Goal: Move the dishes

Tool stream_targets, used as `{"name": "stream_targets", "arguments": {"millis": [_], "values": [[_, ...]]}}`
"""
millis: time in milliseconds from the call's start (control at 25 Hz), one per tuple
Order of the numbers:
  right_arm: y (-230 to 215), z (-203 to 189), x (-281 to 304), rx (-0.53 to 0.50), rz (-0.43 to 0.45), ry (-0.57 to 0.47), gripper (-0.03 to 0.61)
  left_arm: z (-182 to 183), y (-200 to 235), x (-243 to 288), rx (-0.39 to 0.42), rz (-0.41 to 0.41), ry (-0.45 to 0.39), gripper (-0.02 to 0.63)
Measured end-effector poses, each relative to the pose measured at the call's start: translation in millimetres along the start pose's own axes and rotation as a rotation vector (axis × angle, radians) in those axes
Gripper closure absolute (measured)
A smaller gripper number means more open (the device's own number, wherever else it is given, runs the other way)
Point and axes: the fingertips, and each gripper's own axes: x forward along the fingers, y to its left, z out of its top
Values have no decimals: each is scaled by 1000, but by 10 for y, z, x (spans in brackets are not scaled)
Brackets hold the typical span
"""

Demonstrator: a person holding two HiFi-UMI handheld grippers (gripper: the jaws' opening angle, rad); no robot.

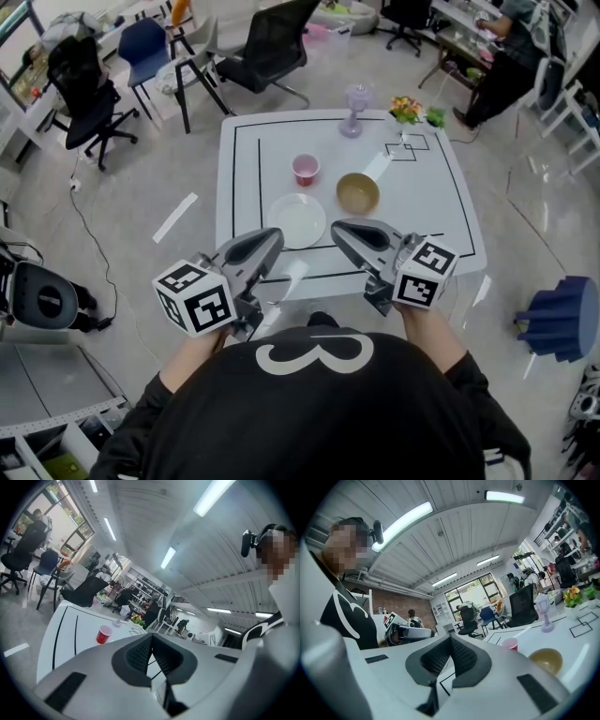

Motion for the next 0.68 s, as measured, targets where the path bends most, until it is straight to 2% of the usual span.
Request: {"name": "stream_targets", "arguments": {"millis": [680], "values": [[-132,-22,-133,7,-48,7,569,-57,-42,94,28,6,32,611]]}}
